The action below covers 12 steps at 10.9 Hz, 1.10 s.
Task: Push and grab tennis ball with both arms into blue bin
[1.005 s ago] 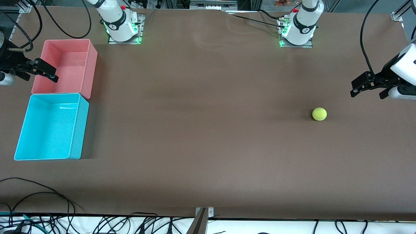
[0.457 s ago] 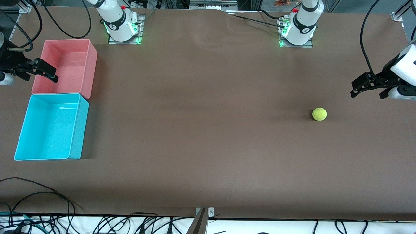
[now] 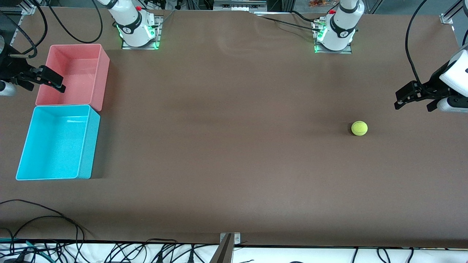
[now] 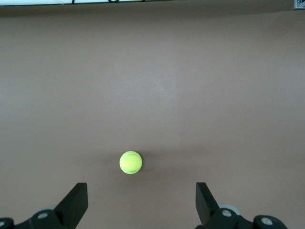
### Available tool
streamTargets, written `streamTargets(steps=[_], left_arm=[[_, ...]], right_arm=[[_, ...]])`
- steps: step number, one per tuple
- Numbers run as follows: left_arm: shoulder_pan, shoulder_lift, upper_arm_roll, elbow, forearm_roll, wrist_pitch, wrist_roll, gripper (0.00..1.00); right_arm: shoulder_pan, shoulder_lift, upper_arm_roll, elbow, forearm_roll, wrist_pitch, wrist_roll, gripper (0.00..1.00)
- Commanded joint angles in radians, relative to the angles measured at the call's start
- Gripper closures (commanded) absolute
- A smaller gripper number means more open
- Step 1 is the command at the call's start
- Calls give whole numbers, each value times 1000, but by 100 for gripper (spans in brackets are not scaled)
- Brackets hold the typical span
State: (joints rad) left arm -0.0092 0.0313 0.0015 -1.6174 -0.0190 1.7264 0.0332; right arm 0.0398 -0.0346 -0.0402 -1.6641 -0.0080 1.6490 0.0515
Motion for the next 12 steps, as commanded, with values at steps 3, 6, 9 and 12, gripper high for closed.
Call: streamTargets(steps=[3,6,9,12], left_arm=[[29,15,12,24,5,-21,40,0],[53,34,15,28,7,-19,39,0],[165,103,12,63,4,-16,42,3],[213,179,15,127,4,-14,39,61]], right_arm=[[2,9,-7,24,17,-20,7,0],[0,7,-9,26,17,-21,4,0],[0,7,-10,26,17,-21,4,0],[0,7,-10,26,16,-21,-1,0]])
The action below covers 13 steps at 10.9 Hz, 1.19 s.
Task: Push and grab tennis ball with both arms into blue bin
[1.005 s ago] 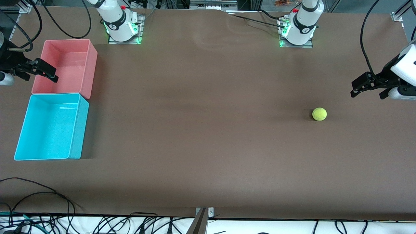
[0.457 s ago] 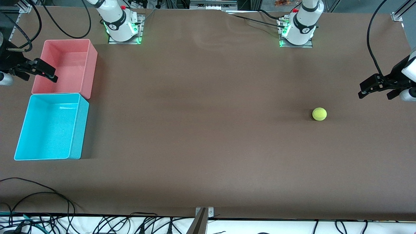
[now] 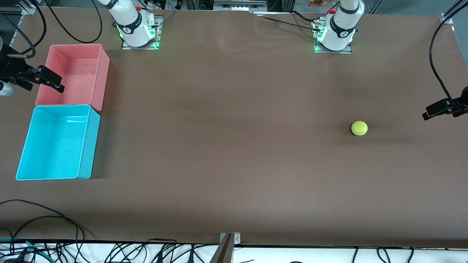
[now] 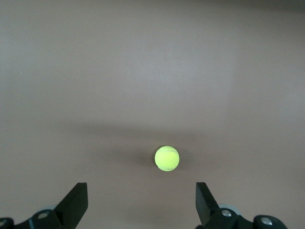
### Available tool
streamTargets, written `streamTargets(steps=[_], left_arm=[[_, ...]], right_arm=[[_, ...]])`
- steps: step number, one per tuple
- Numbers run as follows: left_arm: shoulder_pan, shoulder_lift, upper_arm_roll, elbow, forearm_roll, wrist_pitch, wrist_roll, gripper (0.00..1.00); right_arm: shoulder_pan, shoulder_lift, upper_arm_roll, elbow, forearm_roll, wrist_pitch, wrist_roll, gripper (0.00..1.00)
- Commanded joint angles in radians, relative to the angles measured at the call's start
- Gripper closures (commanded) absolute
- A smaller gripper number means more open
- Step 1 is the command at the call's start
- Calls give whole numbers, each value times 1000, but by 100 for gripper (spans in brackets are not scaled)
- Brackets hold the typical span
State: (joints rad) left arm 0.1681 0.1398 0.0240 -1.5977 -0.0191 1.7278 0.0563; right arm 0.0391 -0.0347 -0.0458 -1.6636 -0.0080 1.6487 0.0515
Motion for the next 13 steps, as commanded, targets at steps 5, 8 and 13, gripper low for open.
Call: streamTargets(steps=[5,8,13], left_arm=[[91,115,-7,113,59,-37,-254,100],[163,122,-7,63,-51,-70,-581,100],[195,126,-10,-104,-104,68,-920,100]], right_arm=[[1,7,-5,25,16,-21,1,0],[1,7,-5,25,16,-21,1,0],[-1,7,-5,25,16,-21,1,0]])
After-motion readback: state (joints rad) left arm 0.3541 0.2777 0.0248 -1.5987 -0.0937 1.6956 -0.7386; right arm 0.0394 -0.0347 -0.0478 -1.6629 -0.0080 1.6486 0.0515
